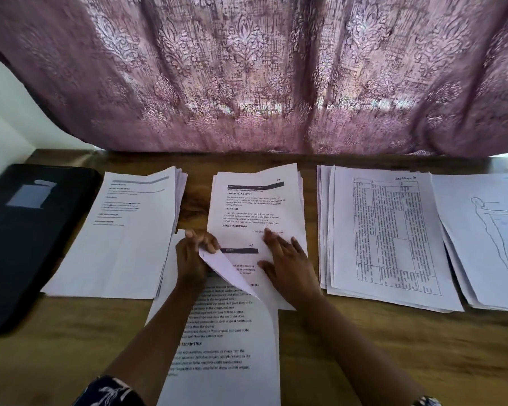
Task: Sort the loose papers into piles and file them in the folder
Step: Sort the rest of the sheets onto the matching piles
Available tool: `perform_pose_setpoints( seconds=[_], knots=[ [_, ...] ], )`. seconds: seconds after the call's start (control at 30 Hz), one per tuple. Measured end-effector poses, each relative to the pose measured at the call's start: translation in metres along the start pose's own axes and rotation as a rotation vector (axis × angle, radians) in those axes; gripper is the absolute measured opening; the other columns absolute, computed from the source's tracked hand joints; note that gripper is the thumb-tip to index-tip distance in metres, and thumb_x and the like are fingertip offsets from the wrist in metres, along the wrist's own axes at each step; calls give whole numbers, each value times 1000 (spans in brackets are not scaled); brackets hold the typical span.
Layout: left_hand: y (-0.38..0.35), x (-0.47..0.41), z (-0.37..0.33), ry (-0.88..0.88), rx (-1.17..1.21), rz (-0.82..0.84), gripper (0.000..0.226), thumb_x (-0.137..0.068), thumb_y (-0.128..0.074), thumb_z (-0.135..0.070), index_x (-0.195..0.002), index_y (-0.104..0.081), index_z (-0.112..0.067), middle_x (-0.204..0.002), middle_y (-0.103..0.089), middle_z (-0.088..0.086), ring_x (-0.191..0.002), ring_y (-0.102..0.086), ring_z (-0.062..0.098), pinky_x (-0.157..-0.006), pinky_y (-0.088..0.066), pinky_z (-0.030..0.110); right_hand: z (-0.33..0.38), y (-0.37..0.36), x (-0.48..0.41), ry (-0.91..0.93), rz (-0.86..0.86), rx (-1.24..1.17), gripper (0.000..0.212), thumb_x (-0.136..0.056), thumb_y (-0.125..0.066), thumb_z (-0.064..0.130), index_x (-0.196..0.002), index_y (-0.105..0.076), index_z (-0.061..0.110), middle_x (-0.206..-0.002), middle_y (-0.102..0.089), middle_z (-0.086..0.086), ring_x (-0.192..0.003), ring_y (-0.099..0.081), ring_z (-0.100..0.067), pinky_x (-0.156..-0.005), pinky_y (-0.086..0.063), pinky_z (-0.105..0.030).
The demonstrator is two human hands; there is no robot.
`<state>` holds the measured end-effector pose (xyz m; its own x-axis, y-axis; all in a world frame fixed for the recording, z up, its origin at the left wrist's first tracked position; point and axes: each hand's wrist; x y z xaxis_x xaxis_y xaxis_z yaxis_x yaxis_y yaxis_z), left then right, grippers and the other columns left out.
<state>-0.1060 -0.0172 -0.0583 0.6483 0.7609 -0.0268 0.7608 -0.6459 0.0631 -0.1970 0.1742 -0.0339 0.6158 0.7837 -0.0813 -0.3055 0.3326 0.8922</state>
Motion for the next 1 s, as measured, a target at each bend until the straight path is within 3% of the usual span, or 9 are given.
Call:
perform_pose_setpoints(
  seconds=[0.13, 0.27, 0.33, 0.43, 0.6, 0.7, 0.8, 0.9, 1.0],
  knots=[
    [0, -2, -3, 42, 40, -63, 51, -96, -28, -43, -54, -54, -34, -54, -55, -9, -59, -50, 10, -63, -41, 24, 6, -13, 21, 409, -307, 42, 64, -83, -72, 19, -137, -39, 10, -102, -72, -8, -92, -69, -21, -92, -53, -41],
    [0, 6, -4, 59, 34, -86, 38, -84, -41, -73, -81, -55, -37, -62, -61, -30, -70, -56, -7, -74, -43, 20, 16, -16, 35, 566, -343, 30, 60, -88, -67, 32, -138, -41, 12, -113, -70, -6, -105, -66, -17, -94, -49, -35],
    [-1, 10, -10, 47, -50, -57, 39, -94, -41, -59, -92, -57, -24, -74, -65, -29, -80, -57, -15, -81, -42, 20, 15, -11, 30, 467, -310, -8, 54, -92, -56, 37, -139, -39, 15, -110, -71, -5, -99, -68, -17, -90, -52, -35],
    [-6, 12, -23, -49, -189, 105, 82, -74, -24, -89, -115, -56, -25, -116, -59, -18, -100, -57, -5, -84, -46, 11, 9, 13, 5, 10, -266, -216, 51, -97, -43, 44, -143, -36, 24, -124, -64, -5, -103, -65, -19, -86, -57, -37],
    [-20, -7, -9, -371, -1078, 436, 82, -81, -22, -81, -143, -39, -32, -156, -30, -6, -144, -27, 20, -117, -16, 48, -45, 43, -70, -140, -99, 2, 54, -100, -46, 29, -149, -29, 15, -154, -31, -8, -142, -31, -27, -114, -27, -41],
    [-24, -11, -7, -365, -1122, 435, 86, -78, -15, -84, -146, -34, -34, -159, -23, -6, -147, -20, 21, -116, -12, 48, -70, 49, -102, -138, 43, 137, 68, -97, -47, 41, -152, -17, 13, -159, -20, -8, -146, -17, -26, -118, -17, -43],
    [-28, -15, -15, -371, -1116, 396, 73, -79, -39, -75, -135, -50, -30, -150, -41, -3, -140, -36, 23, -114, -24, 49, -76, 46, -109, -149, 102, 139, 74, -95, -49, 47, -152, -15, 14, -157, -25, -10, -144, -25, -29, -116, -21, -43],
    [-40, -34, -31, -399, -1036, 293, 52, -77, -52, -61, -111, -66, -24, -122, -65, -1, -112, -59, 24, -100, -43, 43, -70, 40, -101, -189, 56, 110, 69, -97, -48, 42, -152, -15, 19, -154, -31, -9, -142, -29, -30, -115, -25, -46],
    [-65, -61, -40, -377, -900, 262, 52, -84, -48, -56, -120, -62, -22, -123, -64, 3, -106, -61, 22, -92, -52, 41, -54, 40, -95, -115, -44, 145, 68, -95, -56, 29, -152, -20, 19, -147, -43, -10, -135, -39, -32, -109, -33, -48]
  ],
)
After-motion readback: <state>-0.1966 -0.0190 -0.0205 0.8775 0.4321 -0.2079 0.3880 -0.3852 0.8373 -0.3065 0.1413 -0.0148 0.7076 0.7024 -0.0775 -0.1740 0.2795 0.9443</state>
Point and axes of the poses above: each hand's wrist, its own x-axis away from the middle knuckle, its own y-axis out of the back of the hand, z = x × y
